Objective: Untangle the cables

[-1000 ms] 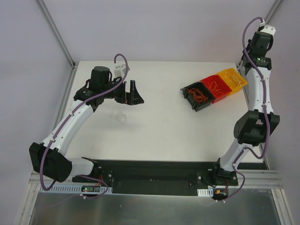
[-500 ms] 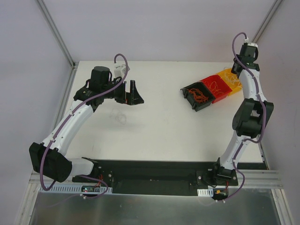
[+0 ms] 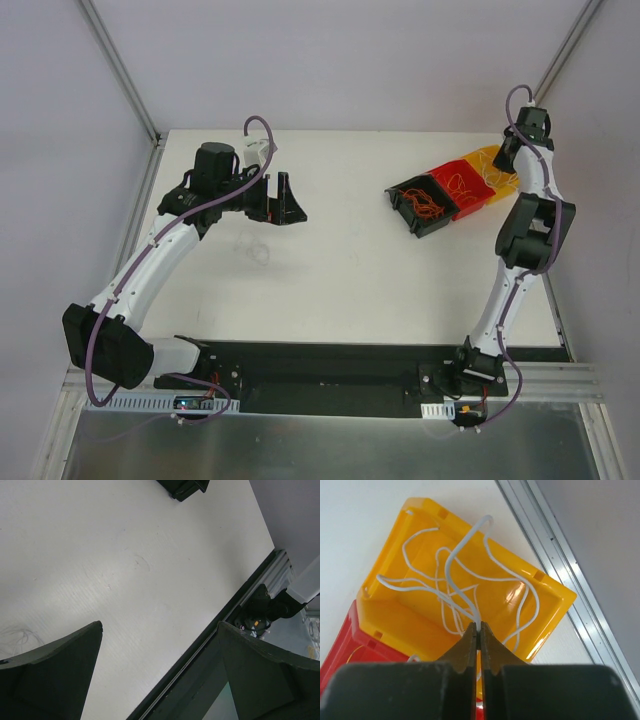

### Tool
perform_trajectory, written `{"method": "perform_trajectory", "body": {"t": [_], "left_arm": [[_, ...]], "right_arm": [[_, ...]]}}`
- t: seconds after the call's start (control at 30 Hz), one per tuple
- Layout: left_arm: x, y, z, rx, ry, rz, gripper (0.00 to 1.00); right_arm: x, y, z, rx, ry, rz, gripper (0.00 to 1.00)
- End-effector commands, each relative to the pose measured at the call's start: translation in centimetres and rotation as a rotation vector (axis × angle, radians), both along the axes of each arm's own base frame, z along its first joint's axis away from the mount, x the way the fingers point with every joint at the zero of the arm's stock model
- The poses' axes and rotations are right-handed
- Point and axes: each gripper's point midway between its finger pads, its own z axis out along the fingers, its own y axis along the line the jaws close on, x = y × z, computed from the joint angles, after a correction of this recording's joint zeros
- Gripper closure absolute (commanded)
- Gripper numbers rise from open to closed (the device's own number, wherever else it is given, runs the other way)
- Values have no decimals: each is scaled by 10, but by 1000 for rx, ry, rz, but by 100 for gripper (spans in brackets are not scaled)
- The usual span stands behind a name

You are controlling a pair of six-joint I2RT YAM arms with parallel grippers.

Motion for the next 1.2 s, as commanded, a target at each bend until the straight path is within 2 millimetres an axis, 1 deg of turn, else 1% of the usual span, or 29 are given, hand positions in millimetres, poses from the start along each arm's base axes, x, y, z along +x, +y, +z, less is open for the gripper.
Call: {"method": "perform_trajectory", "body": {"t": [0.0, 0.07, 0.1, 0.23, 0.37, 0.43, 0.47, 0.53, 0.63, 0.67, 0.7, 0.73, 0.8, 0.87, 0.93, 0.97, 1.03, 1.07, 1.17], "left_arm": [[0, -2, 13, -30, -51, -20, 3], [0, -2, 13, -31, -50, -19, 3], [0, -2, 13, -32, -50, -21, 3], [-1, -3, 13, -32, -50, -22, 3], [0, -3, 11, -31, -45, -22, 3], [0, -3, 12, -34, -45, -24, 3], [-1, -3, 13, -36, -45, -26, 3], [-1, -3, 13, -36, -48, -23, 3], [0, -3, 12, -35, -48, -24, 3], [0, -3, 12, -35, -48, -24, 3], [0, -3, 11, -33, -48, -25, 3], [0, -3, 12, -32, -51, -23, 3], [2, -2, 9, -25, -50, -18, 3], [3, -1, 7, -16, -50, -10, 3], [5, 0, 5, -8, -53, -4, 3], [7, 1, 2, 2, -50, 4, 2], [11, 3, -2, 19, -52, 20, 2], [12, 4, -6, 29, -48, 23, 3], [20, 10, -17, 72, -38, 62, 2]], "right_arm": [[3, -9, 0, 68, 1, -55, 100], [3, -10, -9, 80, 35, -65, 100], [3, -8, -17, 96, 54, -66, 100], [3, -5, -32, 120, 80, -65, 100], [6, -3, -30, 136, 69, -78, 100], [8, -5, -20, 129, 53, -77, 98], [8, -4, -14, 131, 56, -73, 94], [11, -2, 8, 136, 21, -64, 81], [12, 0, 47, 135, -52, -70, 68], [9, 0, 63, 133, -78, -80, 64], [7, 1, 74, 137, -94, -85, 60], [5, 4, 84, 145, -111, -83, 52], [-1, 9, 100, 157, -127, -73, 43], [-13, 9, 112, 147, -120, -84, 42], [-29, 14, 121, 159, -108, -90, 41], [-36, 20, 124, 168, -104, -89, 40], [-52, 39, 126, 178, -104, -66, 39], [-60, 48, 135, 172, -130, -57, 38], [-85, 97, 139, 188, -188, 17, 36]]}}
